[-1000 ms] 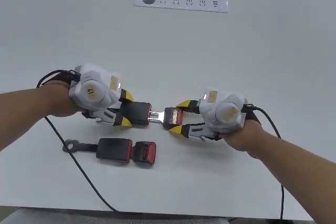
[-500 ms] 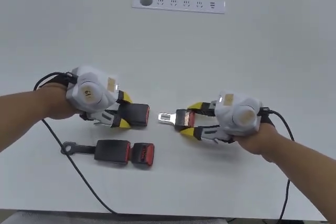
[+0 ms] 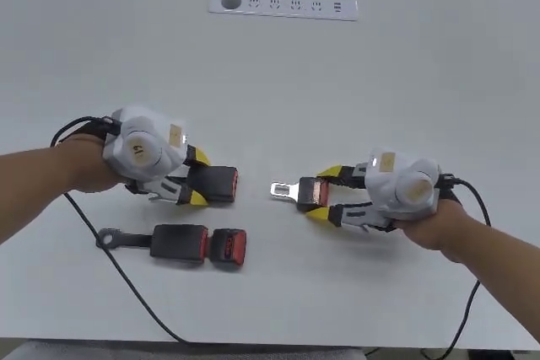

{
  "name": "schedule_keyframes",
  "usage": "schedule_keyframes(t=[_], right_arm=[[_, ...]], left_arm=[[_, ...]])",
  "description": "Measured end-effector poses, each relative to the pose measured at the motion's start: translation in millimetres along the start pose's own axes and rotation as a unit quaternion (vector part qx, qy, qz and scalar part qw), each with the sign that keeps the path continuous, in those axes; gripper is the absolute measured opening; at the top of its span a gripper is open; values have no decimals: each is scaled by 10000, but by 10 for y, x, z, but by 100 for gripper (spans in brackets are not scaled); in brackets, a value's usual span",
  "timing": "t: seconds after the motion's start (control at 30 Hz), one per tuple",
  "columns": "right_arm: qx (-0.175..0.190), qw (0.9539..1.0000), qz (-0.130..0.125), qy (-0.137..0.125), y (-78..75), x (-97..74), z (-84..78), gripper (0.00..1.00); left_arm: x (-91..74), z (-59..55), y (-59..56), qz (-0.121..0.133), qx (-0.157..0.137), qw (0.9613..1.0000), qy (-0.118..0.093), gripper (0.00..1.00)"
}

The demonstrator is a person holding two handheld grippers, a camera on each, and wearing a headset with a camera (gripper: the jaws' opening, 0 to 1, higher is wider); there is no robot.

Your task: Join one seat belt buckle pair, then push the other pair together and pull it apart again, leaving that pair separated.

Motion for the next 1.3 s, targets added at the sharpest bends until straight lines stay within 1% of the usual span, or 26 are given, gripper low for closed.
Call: schedule_keyframes(t=[0.17, 0.57, 0.83, 1.07, 1.13, 1.17, 1.2, 1.23, 1.27, 1.3], right_arm=[[-30, 10000, 27, 31, -19, -60, -49, 36], [-69, 9999, -28, 90, -81, -210, -175, 36], [-136, 9997, -20, 199, -122, -303, -242, 36], [-103, 9997, -8, 210, -115, -311, -227, 37], [-89, 9997, 25, 217, -97, -307, -224, 44], [-125, 9996, -32, 248, -102, -305, -230, 48], [-104, 9996, -66, 250, -107, -303, -230, 54], [14, 9997, -114, 238, -109, -302, -232, 57], [103, 9995, -220, 223, -117, -305, -236, 60], [140, 9993, -307, 190, -124, -314, -231, 62]], left_arm=[[2, -1, 1, 0, -1, 10000, 5, 35], [6, 1, 1, 2, -10, 10000, 0, 35], [4, 2, 6, 1, -12, 10000, 4, 35], [0, 9, 3, 0, -9, 10000, -3, 35], [3, 14, 0, 11, -39, 10000, 24, 36], [5, 18, 0, 16, -50, 10000, 49, 36], [6, 22, -2, 32, -127, 9999, 98, 36], [9, 27, -2, 54, -167, 9998, 117, 36], [5, 32, -15, 60, -228, 9996, 183, 37], [4, 37, -24, 44, -233, 9995, 193, 40]])
Point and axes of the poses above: the centre of the closed fingertips' face, and the gripper's own axes: x roughly forward along the fingers, y roughly to its left, z roughly out of its top, the point moved 5 cm from there along -x, roughly backward along the fingers, and after that the axes turned 2 degrees about -y, right-handed, at the moved point
